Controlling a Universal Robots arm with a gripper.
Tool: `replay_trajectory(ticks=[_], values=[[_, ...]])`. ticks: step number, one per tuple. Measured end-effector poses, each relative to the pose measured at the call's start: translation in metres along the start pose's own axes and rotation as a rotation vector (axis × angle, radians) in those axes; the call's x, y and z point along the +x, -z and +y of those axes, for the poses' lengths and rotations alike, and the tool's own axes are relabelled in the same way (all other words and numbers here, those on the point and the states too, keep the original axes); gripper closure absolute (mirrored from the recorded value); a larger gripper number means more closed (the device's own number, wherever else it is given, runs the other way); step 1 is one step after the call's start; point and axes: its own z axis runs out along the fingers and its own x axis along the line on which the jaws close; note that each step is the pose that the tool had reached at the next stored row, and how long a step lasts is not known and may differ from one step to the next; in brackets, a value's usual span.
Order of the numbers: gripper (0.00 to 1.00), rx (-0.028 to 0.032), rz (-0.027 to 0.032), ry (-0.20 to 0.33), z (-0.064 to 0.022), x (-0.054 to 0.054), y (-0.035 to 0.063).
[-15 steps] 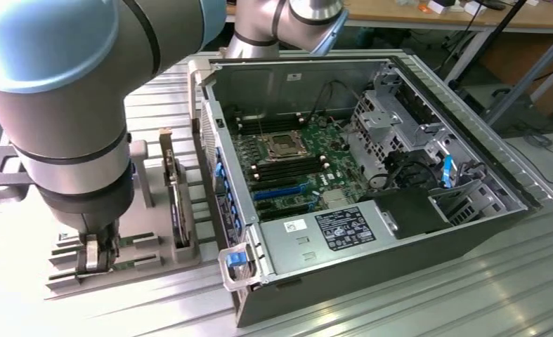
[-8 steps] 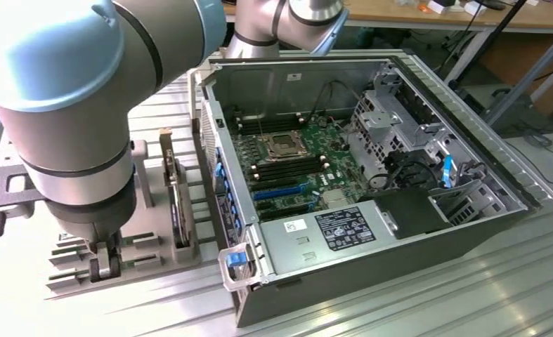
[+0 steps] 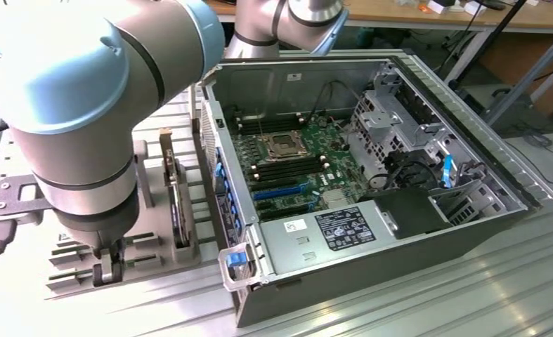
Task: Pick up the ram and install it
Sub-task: 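Pick up the ram and move it above insertion slot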
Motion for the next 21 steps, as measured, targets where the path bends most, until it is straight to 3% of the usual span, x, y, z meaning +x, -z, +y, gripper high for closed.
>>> replay_trajectory(ticks=[3, 4, 7, 8, 9, 10, 11, 14, 21], values=[[0.76, 0.0011, 0.0023, 0.006, -0.0001, 0.0, -0.001], [0.76, 0.0087, 0.0049, 0.006, 0.0, 0.0, -0.0013], [0.76, 0.0464, 0.0124, 0.006, 0.0006, -0.001, -0.0018], [0.76, 0.052, 0.0135, 0.006, 0.0008, -0.001, -0.0018], [0.76, 0.0528, 0.0136, 0.006, 0.0007, -0.001, -0.0021], [0.76, 0.0603, 0.0138, 0.006, 0.0018, -0.001, -0.0032], [0.76, 0.0701, 0.0141, 0.007, 0.0108, -0.002, -0.0046], [0.76, 0.0848, 0.0152, 0.007, 0.0225, -0.004, -0.007], [0.76, 0.0848, 0.0139, 0.007, 0.0202, -0.004, -0.0237]])
